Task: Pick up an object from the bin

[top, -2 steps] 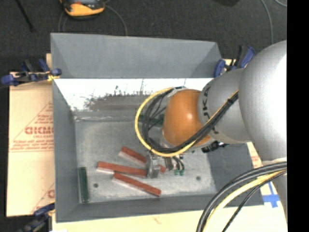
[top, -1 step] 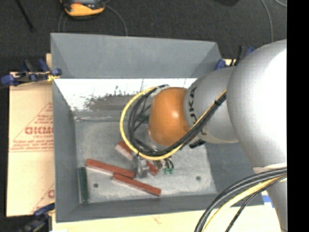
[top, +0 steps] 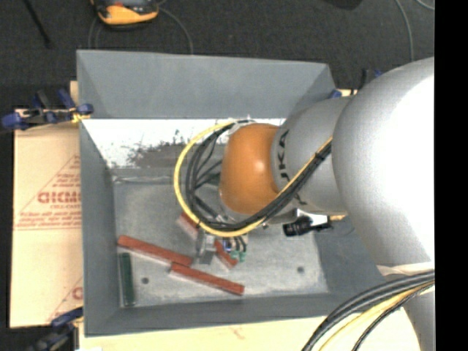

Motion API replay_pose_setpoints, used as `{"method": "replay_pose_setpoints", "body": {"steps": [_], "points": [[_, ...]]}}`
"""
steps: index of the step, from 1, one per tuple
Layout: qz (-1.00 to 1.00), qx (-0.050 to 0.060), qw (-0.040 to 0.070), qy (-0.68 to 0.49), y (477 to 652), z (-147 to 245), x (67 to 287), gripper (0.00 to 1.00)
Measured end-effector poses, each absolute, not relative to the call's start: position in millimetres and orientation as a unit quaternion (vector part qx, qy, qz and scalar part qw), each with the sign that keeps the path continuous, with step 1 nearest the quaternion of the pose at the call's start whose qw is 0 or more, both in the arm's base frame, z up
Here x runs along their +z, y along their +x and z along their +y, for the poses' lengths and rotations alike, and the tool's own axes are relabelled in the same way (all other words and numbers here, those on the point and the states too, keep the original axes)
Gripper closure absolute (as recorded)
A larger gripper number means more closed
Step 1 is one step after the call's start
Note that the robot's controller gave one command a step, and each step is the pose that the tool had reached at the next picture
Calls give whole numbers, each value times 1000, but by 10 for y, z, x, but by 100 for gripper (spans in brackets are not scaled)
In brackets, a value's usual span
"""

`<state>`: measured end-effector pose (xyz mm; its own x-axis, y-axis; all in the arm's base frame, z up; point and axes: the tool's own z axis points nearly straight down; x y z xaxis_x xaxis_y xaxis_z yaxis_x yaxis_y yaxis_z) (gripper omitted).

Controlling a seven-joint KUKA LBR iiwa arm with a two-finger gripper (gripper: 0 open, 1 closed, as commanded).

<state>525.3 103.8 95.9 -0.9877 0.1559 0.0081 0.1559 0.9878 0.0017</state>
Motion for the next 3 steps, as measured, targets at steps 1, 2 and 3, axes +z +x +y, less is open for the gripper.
{"method": "replay_pose_setpoints", "body": {"steps": [1, 2, 3], "points": [[-998, 0, -1, 57, 5414, 447, 691, 0], [-998, 1, -5, 59, 5437, 462, 730, 100], [-998, 1, -5, 59, 5437, 462, 730, 100]]}}
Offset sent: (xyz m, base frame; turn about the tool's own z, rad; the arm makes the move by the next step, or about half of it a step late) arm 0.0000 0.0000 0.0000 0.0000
